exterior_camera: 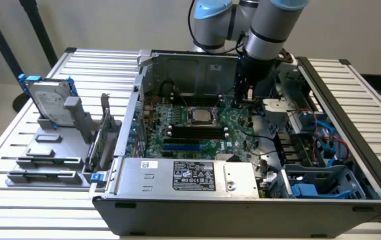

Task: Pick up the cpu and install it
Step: 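Close the cpu cover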

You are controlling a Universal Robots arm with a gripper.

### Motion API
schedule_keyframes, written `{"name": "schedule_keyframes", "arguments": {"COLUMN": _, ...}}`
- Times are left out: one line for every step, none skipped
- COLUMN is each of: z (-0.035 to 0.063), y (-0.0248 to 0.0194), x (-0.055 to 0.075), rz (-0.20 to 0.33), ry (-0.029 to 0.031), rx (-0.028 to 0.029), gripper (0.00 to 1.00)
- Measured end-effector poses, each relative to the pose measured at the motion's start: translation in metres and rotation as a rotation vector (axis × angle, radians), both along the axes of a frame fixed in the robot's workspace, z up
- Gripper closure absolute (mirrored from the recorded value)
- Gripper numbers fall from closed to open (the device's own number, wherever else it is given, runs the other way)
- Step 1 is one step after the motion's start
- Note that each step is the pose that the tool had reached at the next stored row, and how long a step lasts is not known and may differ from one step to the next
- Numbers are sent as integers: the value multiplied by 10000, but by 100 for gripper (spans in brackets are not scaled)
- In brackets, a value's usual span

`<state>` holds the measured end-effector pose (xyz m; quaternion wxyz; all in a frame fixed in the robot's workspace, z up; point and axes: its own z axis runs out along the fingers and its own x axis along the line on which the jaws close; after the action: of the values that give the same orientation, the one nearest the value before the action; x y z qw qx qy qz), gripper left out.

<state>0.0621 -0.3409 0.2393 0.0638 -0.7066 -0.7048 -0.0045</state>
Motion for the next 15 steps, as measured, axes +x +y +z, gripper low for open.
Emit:
{"name": "schedule_keyframes", "arguments": {"z": 9, "y": 0, "x": -2, "rz": -17, "ry": 53, "rx": -3, "gripper": 89}}
{"name": "schedule_keyframes", "arguments": {"z": 17, "y": -1, "x": -7, "rz": -23, "ry": 95, "rx": 10, "gripper": 89}}
{"name": "schedule_keyframes", "arguments": {"z": 24, "y": -1, "x": -16, "rz": -27, "ry": 135, "rx": 32, "gripper": 89}}
{"name": "schedule_keyframes", "arguments": {"z": 32, "y": -1, "x": -25, "rz": -31, "ry": 176, "rx": 52, "gripper": 89}}
{"name": "schedule_keyframes", "arguments": {"z": 36, "y": -1, "x": -37, "rz": -35, "ry": 218, "rx": 79, "gripper": 89}}
{"name": "schedule_keyframes", "arguments": {"z": 41, "y": -2, "x": -51, "rz": -37, "ry": 265, "rx": 109, "gripper": 89}}
{"name": "schedule_keyframes", "arguments": {"z": 45, "y": -3, "x": -64, "rz": -37, "ry": 312, "rx": 134, "gripper": 89}}
{"name": "schedule_keyframes", "arguments": {"z": 50, "y": -3, "x": -77, "rz": -39, "ry": 359, "rx": 157, "gripper": 89}}
{"name": "schedule_keyframes", "arguments": {"z": 55, "y": -4, "x": -91, "rz": -39, "ry": 404, "rx": 181, "gripper": 89}}
{"name": "schedule_keyframes", "arguments": {"z": 59, "y": -5, "x": -106, "rz": -40, "ry": 450, "rx": 209, "gripper": 89}}
{"name": "schedule_keyframes", "arguments": {"z": 63, "y": -6, "x": -122, "rz": -40, "ry": 494, "rx": 234, "gripper": 89}}
{"name": "schedule_keyframes", "arguments": {"z": 73, "y": -7, "x": -148, "rz": -40, "ry": 518, "rx": 273, "gripper": 89}}
{"name": "schedule_keyframes", "arguments": {"z": 83, "y": -9, "x": -177, "rz": -38, "ry": 529, "rx": 317, "gripper": 89}}
{"name": "schedule_keyframes", "arguments": {"z": 92, "y": -10, "x": -214, "rz": -36, "ry": 537, "rx": 350, "gripper": 89}}
{"name": "schedule_keyframes", "arguments": {"z": 97, "y": -11, "x": -256, "rz": -37, "ry": 540, "rx": 379, "gripper": 89}}
